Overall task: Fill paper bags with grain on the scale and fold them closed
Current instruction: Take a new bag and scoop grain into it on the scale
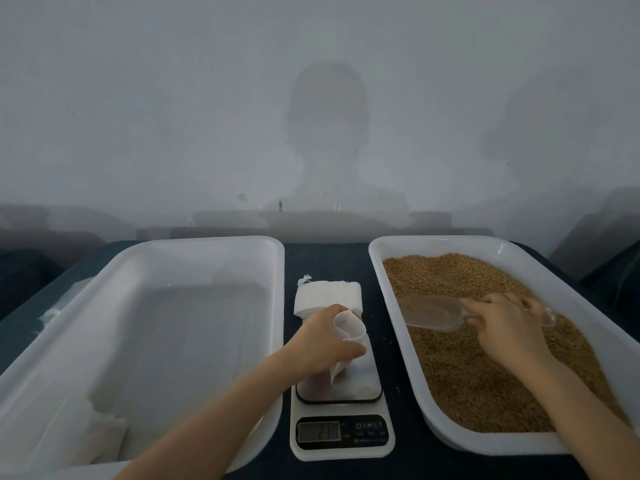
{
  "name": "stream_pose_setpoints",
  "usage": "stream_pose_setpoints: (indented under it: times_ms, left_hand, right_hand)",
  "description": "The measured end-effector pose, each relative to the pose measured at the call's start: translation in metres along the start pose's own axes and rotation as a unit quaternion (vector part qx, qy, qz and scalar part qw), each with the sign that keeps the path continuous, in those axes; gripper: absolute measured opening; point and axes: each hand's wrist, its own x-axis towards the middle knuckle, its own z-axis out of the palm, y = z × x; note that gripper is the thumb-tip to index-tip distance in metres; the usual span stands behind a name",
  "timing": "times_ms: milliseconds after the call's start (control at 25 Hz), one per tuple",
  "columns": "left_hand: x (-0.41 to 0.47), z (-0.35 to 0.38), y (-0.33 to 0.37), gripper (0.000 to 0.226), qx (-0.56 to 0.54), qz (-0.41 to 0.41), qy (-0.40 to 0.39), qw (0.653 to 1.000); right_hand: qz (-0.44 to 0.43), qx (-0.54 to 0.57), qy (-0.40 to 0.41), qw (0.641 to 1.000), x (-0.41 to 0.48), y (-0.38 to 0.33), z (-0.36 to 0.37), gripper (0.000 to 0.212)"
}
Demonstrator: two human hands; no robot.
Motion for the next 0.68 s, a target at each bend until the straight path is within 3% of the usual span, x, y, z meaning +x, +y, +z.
stream_pose_setpoints:
  times_ms: [200,360,520,680]
  left_hand:
    - [0.001,0.0,-0.001,0.047,0.006,0.001,-0.001,1.0]
    - [0.0,0.001,0.001,0.046,0.005,0.001,0.0,1.0]
    - [-0.001,0.0,0.002,0.045,0.007,0.0,-0.001,1.0]
    - [-0.001,0.0,0.002,0.044,0.006,0.002,-0.001,1.0]
  right_hand:
    - [-0.013,-0.04,0.114,0.993,0.0,0.0,-0.008,0.045]
    - [-0.053,-0.059,0.137,0.987,-0.002,-0.01,-0.008,0.041]
    - [-0.012,-0.059,0.022,0.998,-0.002,-0.013,-0.003,0.047]
    - [0.087,0.127,-0.056,0.986,0.0,-0.002,0.001,0.039]
